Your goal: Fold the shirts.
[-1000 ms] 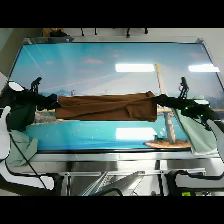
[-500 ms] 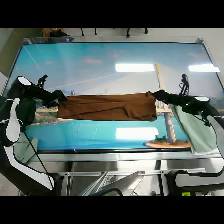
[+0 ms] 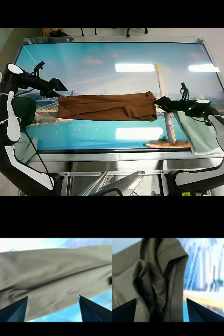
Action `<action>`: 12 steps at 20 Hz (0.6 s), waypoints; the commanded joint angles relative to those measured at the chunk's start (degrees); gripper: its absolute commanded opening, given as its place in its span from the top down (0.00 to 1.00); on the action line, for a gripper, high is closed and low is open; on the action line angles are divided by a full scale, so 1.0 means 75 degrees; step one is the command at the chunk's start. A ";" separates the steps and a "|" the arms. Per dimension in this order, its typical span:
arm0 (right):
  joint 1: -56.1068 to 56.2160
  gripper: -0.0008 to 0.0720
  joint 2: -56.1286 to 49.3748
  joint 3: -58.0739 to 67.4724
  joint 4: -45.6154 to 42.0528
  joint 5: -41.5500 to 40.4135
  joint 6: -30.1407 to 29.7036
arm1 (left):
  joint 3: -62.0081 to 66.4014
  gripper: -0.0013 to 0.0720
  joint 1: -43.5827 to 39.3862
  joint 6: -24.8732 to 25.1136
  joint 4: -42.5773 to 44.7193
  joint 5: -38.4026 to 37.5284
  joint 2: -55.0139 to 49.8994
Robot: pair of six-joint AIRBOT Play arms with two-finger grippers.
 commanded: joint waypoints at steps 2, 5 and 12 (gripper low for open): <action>0.0440 0.07 -0.0638 0.0009 0.0297 0.0122 0.0038 | 0.0096 0.05 -0.0443 0.0023 -0.0405 -0.0070 0.0015; 0.0490 0.57 -0.0691 0.0020 0.0527 0.0131 0.0032 | 0.0096 0.05 -0.0941 0.0085 -0.0405 0.0224 0.0012; 0.0490 0.95 -0.0297 0.1486 0.0976 0.1641 0.0195 | -0.0344 0.97 -0.2769 0.0221 -0.0370 0.1725 -0.0012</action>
